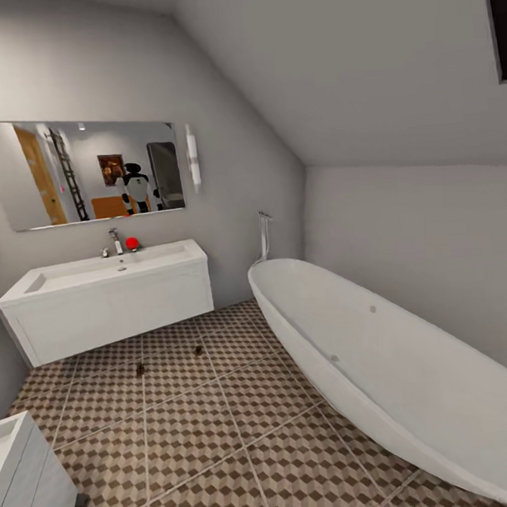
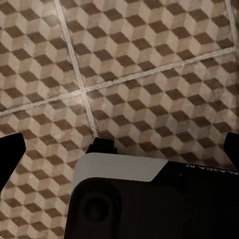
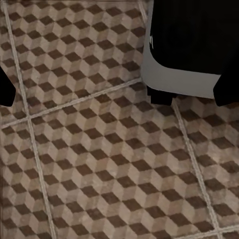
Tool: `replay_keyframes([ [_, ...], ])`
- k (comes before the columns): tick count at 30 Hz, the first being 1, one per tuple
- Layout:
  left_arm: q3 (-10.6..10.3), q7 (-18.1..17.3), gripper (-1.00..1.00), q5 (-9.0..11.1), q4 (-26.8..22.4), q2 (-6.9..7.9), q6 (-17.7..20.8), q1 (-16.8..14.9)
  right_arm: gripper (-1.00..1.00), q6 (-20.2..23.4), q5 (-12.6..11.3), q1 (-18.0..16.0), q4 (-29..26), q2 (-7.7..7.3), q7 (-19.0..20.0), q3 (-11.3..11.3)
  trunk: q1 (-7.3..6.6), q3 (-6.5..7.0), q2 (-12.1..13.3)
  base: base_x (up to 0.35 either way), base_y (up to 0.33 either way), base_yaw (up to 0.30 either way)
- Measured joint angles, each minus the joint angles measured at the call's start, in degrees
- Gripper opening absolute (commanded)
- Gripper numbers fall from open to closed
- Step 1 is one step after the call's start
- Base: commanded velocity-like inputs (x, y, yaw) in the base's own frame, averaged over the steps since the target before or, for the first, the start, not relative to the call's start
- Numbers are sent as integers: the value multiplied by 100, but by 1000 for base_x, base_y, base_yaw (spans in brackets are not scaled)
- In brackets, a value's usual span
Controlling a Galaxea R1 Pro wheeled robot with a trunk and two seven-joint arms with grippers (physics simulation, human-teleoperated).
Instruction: Take the four mousetraps from the cabinet in the bathroom and place them on the bathroom floor. Make sure all four end up on the same floor surface, and ensure that at least two of them are either under or directly next to the same bathroom sink.
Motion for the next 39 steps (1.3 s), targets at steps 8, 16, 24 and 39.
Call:
replay_keyframes([
  [8,0,1,100,4,0,2,0,3,100,3,-24,2,5,-1,3,1,0,0,0,0,0,-298],
  [16,0,1,100,-2,0,-5,-8,46,100,65,-76,116,8,3,8,-4,0,0,0,0,0,-298],
  [24,0,1,100,-3,0,-6,-9,52,100,95,-337,173,8,4,8,-4,0,0,0,0,0,-292],
  [39,0,1,100,-2,-1,-6,-9,53,100,102,-435,189,8,5,8,-3,0,9,0,0,0,-113],
])
